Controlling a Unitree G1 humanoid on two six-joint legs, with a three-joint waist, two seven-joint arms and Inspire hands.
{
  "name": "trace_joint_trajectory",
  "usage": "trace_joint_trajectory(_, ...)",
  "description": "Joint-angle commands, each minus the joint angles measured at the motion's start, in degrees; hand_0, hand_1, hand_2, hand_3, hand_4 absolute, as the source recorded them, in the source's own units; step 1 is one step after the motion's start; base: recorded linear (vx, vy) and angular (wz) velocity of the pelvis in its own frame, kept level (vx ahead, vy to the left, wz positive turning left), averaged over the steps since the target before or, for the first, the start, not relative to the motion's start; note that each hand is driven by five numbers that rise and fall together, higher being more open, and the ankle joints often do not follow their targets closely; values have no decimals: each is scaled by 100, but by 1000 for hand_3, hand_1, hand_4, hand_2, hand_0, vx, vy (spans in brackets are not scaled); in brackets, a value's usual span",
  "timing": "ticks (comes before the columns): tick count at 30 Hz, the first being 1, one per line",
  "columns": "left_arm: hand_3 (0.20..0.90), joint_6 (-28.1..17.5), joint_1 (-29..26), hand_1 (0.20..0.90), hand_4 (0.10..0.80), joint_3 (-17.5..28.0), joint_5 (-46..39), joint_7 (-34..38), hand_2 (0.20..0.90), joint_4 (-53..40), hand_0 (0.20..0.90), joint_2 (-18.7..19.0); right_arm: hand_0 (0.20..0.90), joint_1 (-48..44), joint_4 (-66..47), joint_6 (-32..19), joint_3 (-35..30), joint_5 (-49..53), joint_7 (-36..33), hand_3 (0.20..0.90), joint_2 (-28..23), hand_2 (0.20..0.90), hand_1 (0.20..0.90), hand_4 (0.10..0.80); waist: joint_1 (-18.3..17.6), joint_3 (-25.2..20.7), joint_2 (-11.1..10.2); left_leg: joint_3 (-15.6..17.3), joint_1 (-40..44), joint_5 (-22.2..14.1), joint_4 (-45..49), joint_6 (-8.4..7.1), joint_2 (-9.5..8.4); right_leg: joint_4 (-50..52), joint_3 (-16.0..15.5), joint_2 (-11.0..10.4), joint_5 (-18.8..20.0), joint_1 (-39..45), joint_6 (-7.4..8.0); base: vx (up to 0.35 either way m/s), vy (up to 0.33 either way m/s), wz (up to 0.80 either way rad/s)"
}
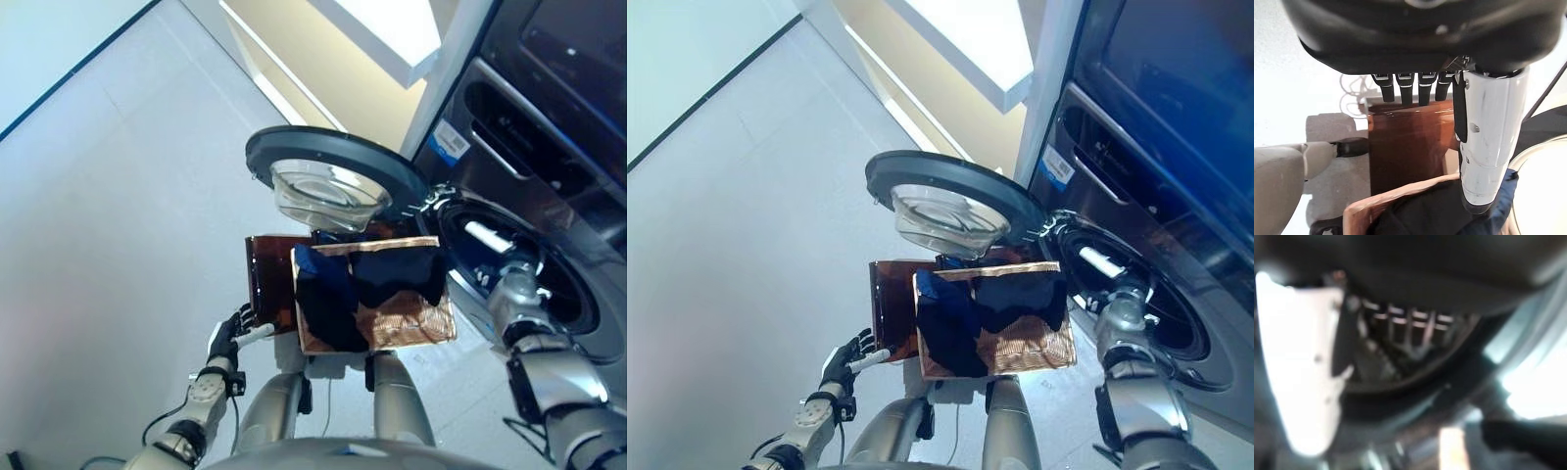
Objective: Pick up the clothes and place them into the washing machine
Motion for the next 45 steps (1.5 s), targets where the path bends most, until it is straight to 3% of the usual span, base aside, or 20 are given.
trace_joint_trajectory(1,900,-363,-49,900,800,307,181,206,900,496,900,199,900,218,-244,-207,348,-1048,-297,900,76,900,900,800,41,-374,-252,177,421,-456,-80,-311,-255,-1866,-120,-98,1007,1104,63,37,1,5)
trace_joint_trajectory(7,900,-369,0,900,800,510,510,355,900,589,900,210,900,756,-590,-7,1143,-2982,-489,900,300,900,900,800,28,-414,-438,99,685,-507,-80,-298,-230,-1912,-184,-105,930,1408,76,35,-17,8)
trace_joint_trajectory(13,900,-375,-48,900,800,567,653,435,900,646,900,197,900,675,-773,238,1876,-4460,-675,900,342,900,900,800,45,-380,-468,119,712,-529,-58,-274,-238,-1930,-165,-88,931,1421,79,-3,0,-1)
trace_joint_trajectory(18,900,-355,-130,900,800,574,780,459,900,651,900,153,900,477,-149,472,2499,-5563,-705,900,406,900,900,800,87,-359,-434,102,654,-517,-45,-266,-242,-1904,-145,-89,935,1356,69,-14,0,2)
trace_joint_trajectory(28,900,-287,-366,900,800,522,744,491,900,575,900,86,900,24,289,940,3119,-6597,-776,900,364,900,900,800,168,-84,-326,140,295,-556,218,-199,-306,-1665,5,-72,992,930,14,-48,13,-5)
trace_joint_trajectory(45,900,-347,-541,900,800,258,466,552,900,274,900,68,900,-642,453,1121,3275,-6430,-868,900,236,900,900,800,316,327,-89,150,-306,-372,292,-199,-357,-1646,-10,-160,1183,365,-7,-31,10,2)
